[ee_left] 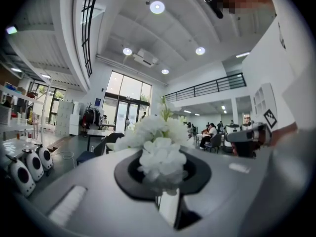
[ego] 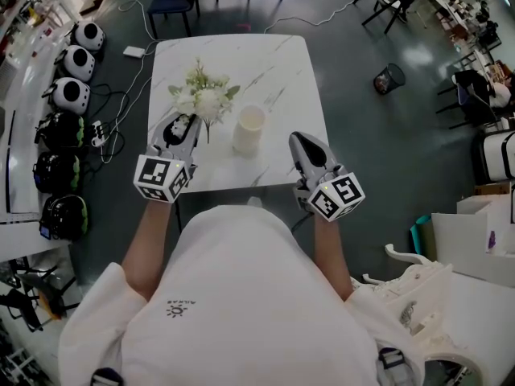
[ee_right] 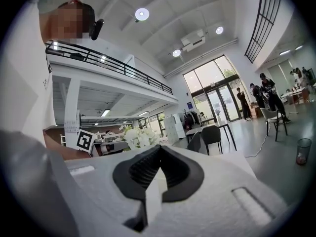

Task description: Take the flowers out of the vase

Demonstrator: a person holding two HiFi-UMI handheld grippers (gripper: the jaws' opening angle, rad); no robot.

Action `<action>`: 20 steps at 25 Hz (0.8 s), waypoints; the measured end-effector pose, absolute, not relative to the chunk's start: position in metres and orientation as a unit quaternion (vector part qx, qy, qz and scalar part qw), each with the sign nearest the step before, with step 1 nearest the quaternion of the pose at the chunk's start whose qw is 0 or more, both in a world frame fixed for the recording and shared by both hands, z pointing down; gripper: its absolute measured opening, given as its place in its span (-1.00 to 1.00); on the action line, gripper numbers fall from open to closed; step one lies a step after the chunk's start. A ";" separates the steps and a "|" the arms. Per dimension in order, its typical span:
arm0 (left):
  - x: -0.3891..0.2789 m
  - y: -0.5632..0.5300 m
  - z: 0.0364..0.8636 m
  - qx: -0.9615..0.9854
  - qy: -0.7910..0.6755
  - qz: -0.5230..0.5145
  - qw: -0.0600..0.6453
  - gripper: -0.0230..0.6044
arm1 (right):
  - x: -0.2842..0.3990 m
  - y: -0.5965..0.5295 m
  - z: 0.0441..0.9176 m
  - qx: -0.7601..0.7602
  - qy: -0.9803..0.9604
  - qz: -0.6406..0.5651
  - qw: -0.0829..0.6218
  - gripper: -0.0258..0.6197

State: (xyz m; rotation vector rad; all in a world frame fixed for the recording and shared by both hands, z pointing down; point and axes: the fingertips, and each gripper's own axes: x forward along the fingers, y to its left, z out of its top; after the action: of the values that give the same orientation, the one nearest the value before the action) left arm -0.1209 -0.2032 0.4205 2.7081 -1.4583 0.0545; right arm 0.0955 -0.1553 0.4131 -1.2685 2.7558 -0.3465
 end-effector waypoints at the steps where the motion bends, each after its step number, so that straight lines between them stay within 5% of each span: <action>1: -0.120 -0.202 0.423 0.880 -0.474 0.019 0.034 -0.79 | 0.098 -0.154 0.415 -0.417 0.901 -0.115 0.044 -0.92; 20: -0.130 -0.187 0.450 0.868 -0.491 0.032 0.067 -0.79 | 0.108 -0.151 0.427 -0.431 0.892 -0.130 0.034 -0.92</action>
State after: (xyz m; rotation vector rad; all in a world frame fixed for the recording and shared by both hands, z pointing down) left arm -0.1303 -0.1873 0.4504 2.6176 -1.4789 0.0958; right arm 0.1082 -0.1510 0.4272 -1.3257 2.7439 -0.3998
